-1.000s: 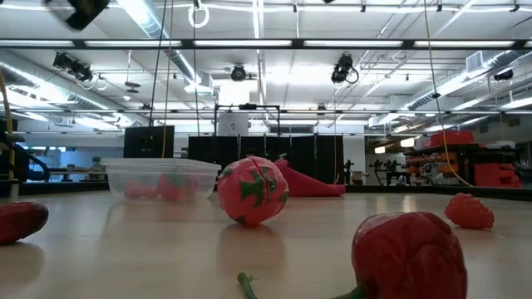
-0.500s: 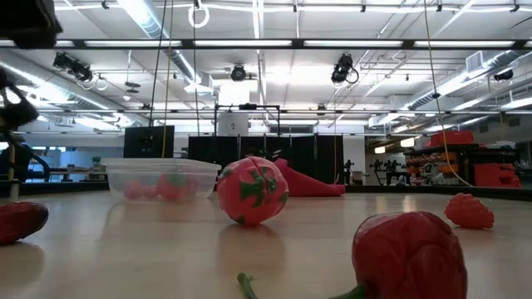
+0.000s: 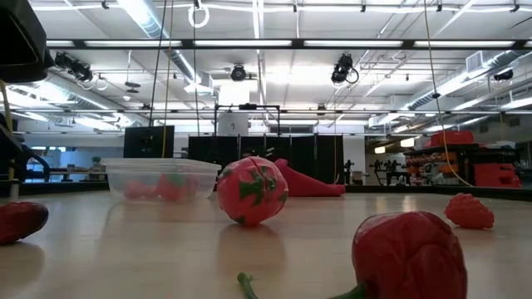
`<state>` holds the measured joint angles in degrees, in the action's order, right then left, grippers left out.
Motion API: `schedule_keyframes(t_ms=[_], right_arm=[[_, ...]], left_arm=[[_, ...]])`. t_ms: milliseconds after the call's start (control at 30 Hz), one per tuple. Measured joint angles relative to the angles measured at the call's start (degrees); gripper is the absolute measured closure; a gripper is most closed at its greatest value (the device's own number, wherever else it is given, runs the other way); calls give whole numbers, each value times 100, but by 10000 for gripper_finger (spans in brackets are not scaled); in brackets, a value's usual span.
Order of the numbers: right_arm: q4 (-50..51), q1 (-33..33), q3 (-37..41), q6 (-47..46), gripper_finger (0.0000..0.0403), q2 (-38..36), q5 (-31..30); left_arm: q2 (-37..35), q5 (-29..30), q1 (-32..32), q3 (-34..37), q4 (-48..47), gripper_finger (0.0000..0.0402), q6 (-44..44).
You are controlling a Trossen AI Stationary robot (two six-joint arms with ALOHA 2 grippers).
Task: Pick and placing Produce into tupperware
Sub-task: Put the red cherry in the transparent bin
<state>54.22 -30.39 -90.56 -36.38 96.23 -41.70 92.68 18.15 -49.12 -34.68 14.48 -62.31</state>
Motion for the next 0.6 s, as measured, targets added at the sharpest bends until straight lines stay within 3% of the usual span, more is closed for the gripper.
schedule_keyframes(t_ms=[200, 433, 600], right_arm=[[0, 0, 0, 2, 274, 0, -4], [2, 0, 0, 7, 274, 0, -8], [2, 0, 0, 13, 274, 0, -13]], left_arm=[[0, 0, 4, 0, 298, 227, -43], [0, 29, 37, 0, 267, 222, -4], [38, 429, 48, 0, 266, 222, -6]])
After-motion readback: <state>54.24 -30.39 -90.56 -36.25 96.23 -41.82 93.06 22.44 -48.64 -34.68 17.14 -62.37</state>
